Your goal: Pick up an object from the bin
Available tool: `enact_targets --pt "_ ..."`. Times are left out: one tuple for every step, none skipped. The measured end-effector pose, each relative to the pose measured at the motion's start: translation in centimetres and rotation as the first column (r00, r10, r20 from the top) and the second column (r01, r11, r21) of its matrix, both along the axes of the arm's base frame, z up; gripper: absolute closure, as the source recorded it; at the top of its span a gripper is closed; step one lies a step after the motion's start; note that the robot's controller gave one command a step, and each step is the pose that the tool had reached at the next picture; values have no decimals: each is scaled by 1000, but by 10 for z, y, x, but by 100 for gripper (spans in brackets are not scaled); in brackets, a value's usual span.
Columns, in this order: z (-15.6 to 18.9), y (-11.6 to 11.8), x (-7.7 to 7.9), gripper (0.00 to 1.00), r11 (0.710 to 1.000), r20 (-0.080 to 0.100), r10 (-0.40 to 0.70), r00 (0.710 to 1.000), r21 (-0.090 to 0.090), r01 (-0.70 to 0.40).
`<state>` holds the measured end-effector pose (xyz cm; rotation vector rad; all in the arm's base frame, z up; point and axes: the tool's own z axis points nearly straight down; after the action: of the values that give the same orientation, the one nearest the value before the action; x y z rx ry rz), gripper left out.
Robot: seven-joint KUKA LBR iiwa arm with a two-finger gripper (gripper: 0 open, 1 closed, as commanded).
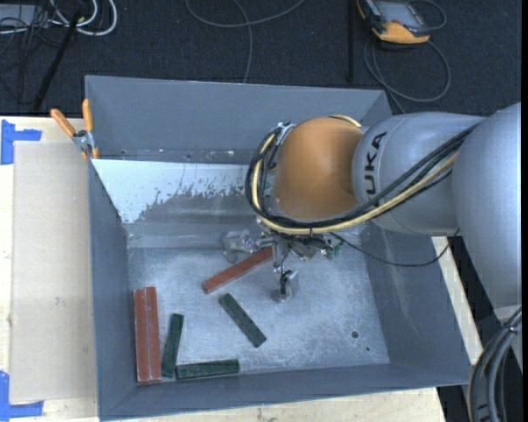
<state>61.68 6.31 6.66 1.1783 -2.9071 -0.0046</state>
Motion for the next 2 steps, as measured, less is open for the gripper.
enact_targets --pt "3 -1 2 100 1000 5 -4 1000 1 4" --pt "3 -1 2 0 1000 5 -6 1000 1 6"
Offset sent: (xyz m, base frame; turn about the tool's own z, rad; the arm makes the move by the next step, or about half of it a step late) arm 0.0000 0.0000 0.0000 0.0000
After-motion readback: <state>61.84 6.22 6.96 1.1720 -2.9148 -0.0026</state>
